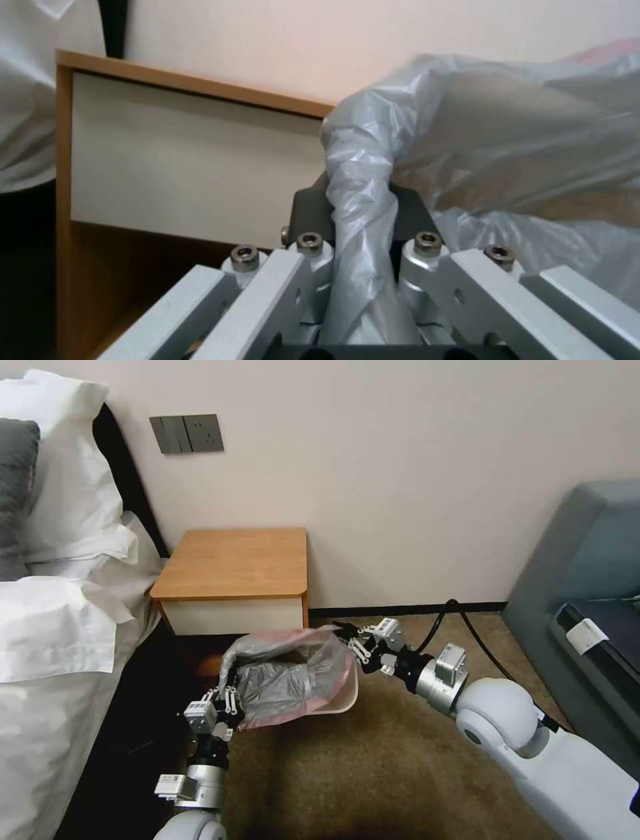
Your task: Pick up the garbage bag from the table and place it over the trash can.
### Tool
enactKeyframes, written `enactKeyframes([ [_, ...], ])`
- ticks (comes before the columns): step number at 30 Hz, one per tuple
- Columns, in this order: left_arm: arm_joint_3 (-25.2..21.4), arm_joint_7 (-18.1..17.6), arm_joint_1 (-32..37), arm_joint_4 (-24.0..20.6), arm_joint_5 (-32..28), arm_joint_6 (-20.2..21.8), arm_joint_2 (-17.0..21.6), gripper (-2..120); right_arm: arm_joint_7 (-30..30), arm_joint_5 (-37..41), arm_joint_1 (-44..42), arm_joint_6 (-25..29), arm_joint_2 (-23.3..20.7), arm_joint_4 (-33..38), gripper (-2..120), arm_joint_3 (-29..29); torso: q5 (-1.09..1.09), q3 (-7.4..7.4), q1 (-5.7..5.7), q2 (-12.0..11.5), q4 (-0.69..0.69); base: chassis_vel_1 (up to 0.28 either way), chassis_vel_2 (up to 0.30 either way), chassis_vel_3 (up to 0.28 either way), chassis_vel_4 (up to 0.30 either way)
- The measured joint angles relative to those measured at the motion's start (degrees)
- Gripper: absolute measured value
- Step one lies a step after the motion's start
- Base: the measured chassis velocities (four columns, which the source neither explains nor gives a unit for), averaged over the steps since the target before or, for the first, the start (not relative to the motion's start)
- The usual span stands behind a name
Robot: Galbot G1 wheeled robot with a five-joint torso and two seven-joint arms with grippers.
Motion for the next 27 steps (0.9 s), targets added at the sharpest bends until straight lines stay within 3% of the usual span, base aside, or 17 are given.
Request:
enactKeyframes([
  [27,-0.61,0.32,0.22,0.65,-0.31,-1.06,-0.12,8,1.49,1.90,-0.15,-0.71,1.22,-1.49,0,3.28,0.00,0.00,0.00,0.00,0.01,0.000,0.000,0.000,0.000],
])
